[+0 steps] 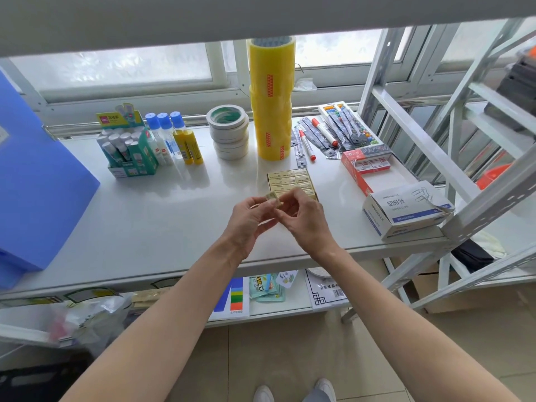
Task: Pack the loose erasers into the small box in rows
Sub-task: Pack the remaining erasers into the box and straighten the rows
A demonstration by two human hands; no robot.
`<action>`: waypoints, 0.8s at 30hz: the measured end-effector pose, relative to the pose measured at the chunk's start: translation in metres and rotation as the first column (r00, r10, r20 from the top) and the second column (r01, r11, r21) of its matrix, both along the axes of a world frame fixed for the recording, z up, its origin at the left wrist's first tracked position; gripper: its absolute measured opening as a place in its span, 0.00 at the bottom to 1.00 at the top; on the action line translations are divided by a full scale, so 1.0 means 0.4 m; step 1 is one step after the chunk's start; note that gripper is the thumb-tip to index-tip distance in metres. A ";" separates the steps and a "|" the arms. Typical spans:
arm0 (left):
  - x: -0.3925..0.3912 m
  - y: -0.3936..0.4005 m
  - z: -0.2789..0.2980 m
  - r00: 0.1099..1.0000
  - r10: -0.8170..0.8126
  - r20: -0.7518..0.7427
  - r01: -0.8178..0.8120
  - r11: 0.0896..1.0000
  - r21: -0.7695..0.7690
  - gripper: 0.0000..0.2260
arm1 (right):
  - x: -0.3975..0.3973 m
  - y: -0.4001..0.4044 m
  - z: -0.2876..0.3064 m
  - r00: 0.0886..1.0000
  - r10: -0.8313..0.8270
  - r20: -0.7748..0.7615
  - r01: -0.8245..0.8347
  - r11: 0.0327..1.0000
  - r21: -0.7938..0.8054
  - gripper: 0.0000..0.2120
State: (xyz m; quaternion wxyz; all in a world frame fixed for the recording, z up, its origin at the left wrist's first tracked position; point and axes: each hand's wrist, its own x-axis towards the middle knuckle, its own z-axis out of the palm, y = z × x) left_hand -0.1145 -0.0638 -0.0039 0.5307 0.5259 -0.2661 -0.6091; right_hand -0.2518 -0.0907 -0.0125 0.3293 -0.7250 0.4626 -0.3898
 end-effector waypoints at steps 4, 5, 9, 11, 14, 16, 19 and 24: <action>-0.002 -0.016 0.012 0.994 -0.011 0.106 0.014 0.999 -0.031 0.12 | -0.034 -0.014 0.001 0.998 0.021 -0.058 -0.025 0.997 -0.068 0.14; -0.005 -0.021 0.016 0.990 -0.024 0.140 0.029 0.999 -0.033 0.11 | -0.043 -0.018 0.003 0.996 0.042 -0.083 -0.049 0.996 -0.079 0.18; -0.030 -0.042 0.029 0.958 -0.067 0.278 0.086 0.995 -0.055 0.09 | -0.070 -0.034 0.020 0.977 0.169 -0.130 -0.177 0.983 -0.053 0.23; -0.039 -0.052 0.029 0.944 -0.075 0.321 0.102 0.992 -0.068 0.10 | -0.086 -0.048 0.028 0.977 0.169 -0.132 -0.174 0.984 -0.029 0.18; -0.051 -0.061 0.029 0.936 -0.087 0.341 0.121 0.990 -0.078 0.09 | -0.114 -0.064 0.037 0.978 0.151 -0.143 -0.153 0.988 -0.003 0.10; -0.059 -0.065 0.027 0.939 -0.058 0.339 0.091 0.992 -0.081 0.08 | -0.132 -0.076 0.039 0.980 0.101 -0.172 -0.107 0.994 -0.025 0.09; -0.057 -0.073 0.005 0.879 0.034 0.476 -0.001 0.998 -0.069 0.08 | -0.160 -0.104 0.044 0.970 -0.033 -0.240 0.011 0.996 -0.093 0.09; -0.044 -0.082 -0.031 0.783 0.055 0.620 -0.067 0.998 -0.004 0.13 | -0.174 -0.144 0.058 0.894 0.046 -0.446 -0.078 0.996 -0.054 0.10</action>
